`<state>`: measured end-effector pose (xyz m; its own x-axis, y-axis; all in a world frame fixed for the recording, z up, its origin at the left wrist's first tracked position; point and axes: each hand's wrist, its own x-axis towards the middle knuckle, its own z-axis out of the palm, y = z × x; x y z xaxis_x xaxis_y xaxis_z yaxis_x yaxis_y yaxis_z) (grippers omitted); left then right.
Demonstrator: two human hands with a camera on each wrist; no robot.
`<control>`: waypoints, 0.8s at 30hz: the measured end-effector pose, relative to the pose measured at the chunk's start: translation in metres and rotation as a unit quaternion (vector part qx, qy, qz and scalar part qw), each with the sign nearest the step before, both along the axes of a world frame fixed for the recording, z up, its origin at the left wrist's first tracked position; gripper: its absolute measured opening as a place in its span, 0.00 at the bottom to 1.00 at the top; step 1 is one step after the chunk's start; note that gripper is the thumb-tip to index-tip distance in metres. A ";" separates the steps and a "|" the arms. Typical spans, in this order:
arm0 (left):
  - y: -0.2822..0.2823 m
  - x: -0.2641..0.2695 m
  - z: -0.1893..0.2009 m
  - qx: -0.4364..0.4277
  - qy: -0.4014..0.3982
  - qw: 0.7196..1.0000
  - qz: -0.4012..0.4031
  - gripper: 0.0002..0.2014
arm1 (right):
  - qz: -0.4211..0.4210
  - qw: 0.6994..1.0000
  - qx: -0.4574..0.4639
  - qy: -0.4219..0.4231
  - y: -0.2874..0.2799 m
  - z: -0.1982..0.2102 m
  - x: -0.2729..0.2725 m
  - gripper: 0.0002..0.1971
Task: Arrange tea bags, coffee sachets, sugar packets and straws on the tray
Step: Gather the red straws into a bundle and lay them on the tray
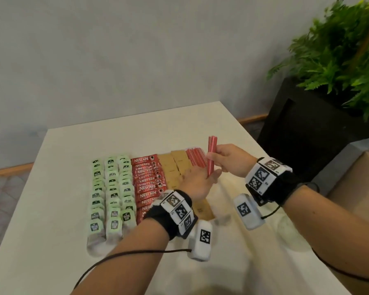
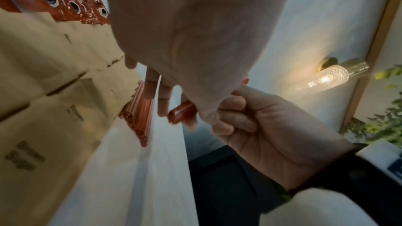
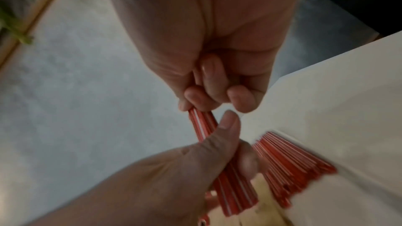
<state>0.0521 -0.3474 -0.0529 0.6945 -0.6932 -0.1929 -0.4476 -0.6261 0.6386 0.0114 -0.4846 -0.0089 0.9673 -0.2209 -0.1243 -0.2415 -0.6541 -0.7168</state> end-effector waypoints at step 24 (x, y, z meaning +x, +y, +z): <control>0.014 -0.015 -0.054 0.203 -0.193 0.958 -0.067 0.48 | -0.078 0.985 -0.110 0.110 0.001 -0.061 -0.019 0.13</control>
<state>0.0370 -0.3331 -0.1065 0.6788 -0.7029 -0.2123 -0.6945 -0.7085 0.1252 -0.0072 -0.4836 -0.0698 0.8746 -0.4100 -0.2589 -0.4848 -0.7307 -0.4807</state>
